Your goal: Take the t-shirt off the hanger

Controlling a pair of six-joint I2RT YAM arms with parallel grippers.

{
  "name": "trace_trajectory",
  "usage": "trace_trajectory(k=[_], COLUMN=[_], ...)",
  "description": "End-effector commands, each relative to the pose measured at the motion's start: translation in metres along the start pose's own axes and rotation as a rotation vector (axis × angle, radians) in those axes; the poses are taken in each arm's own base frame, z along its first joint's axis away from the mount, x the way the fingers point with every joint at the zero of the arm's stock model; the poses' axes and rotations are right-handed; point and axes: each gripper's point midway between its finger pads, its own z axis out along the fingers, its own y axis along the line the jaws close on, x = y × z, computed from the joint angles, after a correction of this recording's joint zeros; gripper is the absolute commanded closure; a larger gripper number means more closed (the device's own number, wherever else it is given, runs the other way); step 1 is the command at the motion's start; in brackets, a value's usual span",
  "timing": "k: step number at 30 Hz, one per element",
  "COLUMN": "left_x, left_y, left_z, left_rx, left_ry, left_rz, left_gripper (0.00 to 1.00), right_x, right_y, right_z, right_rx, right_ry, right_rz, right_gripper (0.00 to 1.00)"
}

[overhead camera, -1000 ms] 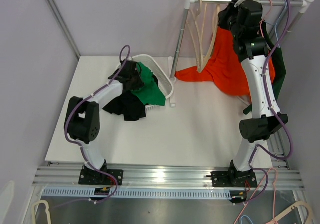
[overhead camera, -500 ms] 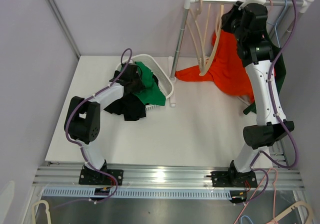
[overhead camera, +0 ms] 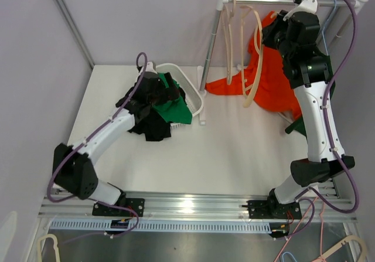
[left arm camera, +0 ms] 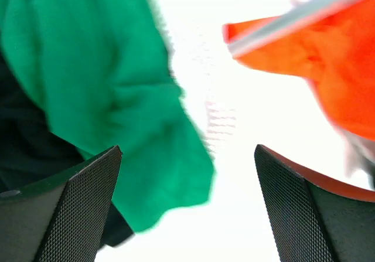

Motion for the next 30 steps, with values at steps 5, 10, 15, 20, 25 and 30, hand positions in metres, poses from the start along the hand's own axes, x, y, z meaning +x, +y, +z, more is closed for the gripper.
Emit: trace_trajectory(k=[5, 10, 15, 20, 25, 30], left_x=[0.0, 0.018, 0.054, 0.102, 0.115, 0.103], left_y=[-0.055, -0.085, -0.12, -0.172, -0.218, -0.25], left_z=[-0.075, -0.086, -0.08, -0.073, -0.074, -0.069], left_rx=[0.146, 0.234, 0.31, 0.426, 0.505, 0.529], left_ry=[-0.15, -0.132, -0.1, -0.066, -0.062, -0.102], left_rz=[0.067, 0.115, 0.161, 0.202, 0.225, 0.248], left_gripper=[0.01, 0.01, 0.0, 0.0, 0.01, 0.01], right_x=[0.012, 0.005, -0.005, -0.009, -0.013, -0.012], right_y=[-0.002, -0.001, 0.003, 0.009, 0.013, 0.015], right_z=[-0.03, -0.032, -0.04, -0.047, -0.05, -0.053], right_rx=[0.015, 0.019, 0.019, 0.007, -0.001, -0.007], right_ry=[-0.011, -0.03, -0.035, -0.034, -0.055, -0.041], right_rz=[0.037, 0.032, 0.038, 0.056, 0.048, 0.046], right_gripper=[1.0, 1.0, 1.0, 1.0, 1.0, 1.0])
